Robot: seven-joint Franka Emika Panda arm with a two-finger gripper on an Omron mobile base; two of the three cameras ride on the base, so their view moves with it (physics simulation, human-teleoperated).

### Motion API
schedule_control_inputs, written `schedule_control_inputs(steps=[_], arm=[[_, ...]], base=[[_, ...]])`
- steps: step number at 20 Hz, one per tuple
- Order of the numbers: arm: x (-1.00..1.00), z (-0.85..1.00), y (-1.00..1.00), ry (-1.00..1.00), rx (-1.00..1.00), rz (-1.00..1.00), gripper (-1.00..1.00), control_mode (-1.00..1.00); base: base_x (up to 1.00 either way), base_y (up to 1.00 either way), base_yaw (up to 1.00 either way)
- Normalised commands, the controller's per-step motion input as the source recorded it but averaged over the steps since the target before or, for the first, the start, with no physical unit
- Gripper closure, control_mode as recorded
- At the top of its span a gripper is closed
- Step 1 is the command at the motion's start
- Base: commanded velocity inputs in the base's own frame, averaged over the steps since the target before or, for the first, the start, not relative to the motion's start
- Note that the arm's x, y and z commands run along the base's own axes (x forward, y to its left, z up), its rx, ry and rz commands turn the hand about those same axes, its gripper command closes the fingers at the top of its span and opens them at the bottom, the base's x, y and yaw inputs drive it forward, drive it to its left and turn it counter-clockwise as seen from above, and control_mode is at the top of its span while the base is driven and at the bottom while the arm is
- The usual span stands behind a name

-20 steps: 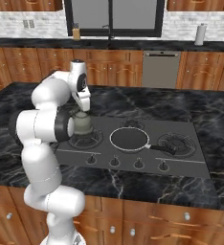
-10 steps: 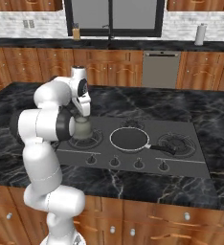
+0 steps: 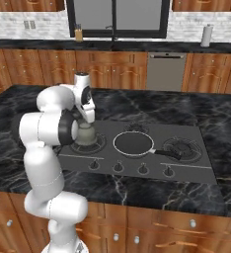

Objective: Pick the kettle from the counter and place it on a stove burner. Then turn the burner on.

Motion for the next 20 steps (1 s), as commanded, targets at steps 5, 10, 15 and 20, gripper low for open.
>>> schedule_control_inputs(steps=[5,10,15,20], arm=[[0.29,-0.05,-0.06,0.0,0.0,0.0,1.0,-1.0],[0.04,-0.01,0.0,0.0,0.0,0.0,-1.0,-1.0],[0.0,0.0,0.0,0.0,0.0,0.0,-1.0,-1.0],[0.0,0.04,0.0,-0.02,0.0,0.0,-1.0,-1.0]], base=[[0.0,0.0,0.0],[0.0,0.0,0.0],[0.0,0.0,0.0],[0.0,0.0,0.0]])
